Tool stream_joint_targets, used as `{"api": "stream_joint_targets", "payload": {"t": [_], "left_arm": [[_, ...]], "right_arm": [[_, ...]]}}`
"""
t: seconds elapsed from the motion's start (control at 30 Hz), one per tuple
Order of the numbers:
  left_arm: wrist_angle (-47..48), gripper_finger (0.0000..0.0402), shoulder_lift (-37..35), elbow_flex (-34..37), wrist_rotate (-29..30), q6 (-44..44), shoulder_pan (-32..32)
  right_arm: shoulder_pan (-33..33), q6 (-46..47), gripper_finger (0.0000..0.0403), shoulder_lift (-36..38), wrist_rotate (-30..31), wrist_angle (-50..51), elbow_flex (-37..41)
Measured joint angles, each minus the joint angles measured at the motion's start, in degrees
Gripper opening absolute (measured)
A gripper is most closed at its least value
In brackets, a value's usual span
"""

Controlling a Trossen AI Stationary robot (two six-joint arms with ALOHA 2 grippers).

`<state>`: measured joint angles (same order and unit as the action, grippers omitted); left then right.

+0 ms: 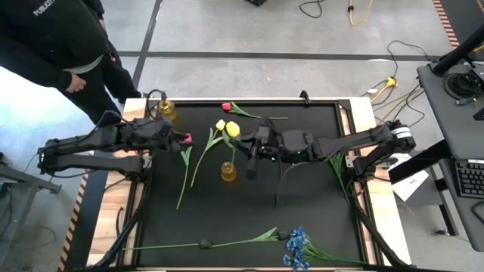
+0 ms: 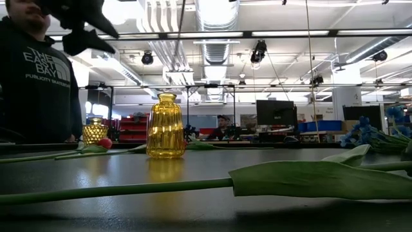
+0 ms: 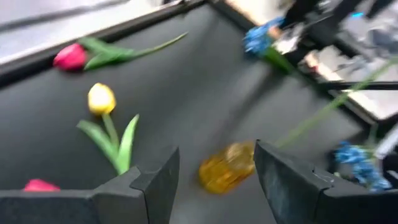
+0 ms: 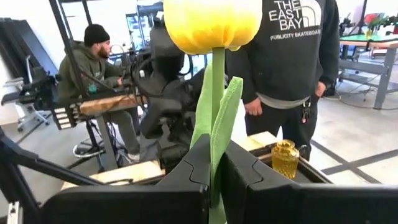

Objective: Sort flowers into vase by color
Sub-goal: Put the left yellow tulip into the yellow vase

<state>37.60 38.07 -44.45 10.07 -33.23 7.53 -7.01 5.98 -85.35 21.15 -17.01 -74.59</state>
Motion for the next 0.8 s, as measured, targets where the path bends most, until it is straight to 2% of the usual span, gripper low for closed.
{"api": "stream_joint_targets", "payload": {"t": [0.17,0.57,0.7,0.8], "left_arm": [[4.5,0.0197,3.2,0.0,2.6,-3.2,0.0],[5.0,0.0197,15.8,0.2,4.4,-7.1,1.7],[3.7,0.0197,20.5,0.2,4.0,-5.2,5.8],[-0.7,0.0197,24.1,0.3,0.8,-1.6,9.2]], "right_arm": [[0.0,-1.4,0.0009,-1.1,0.1,-1.9,0.1],[0.7,-2.2,0.0012,-6.8,1.0,-2.1,0.1],[0.8,0.5,0.0037,-8.5,2.5,-1.1,0.1],[0.8,3.3,0.0073,-8.6,2.9,1.3,0.1]]}}
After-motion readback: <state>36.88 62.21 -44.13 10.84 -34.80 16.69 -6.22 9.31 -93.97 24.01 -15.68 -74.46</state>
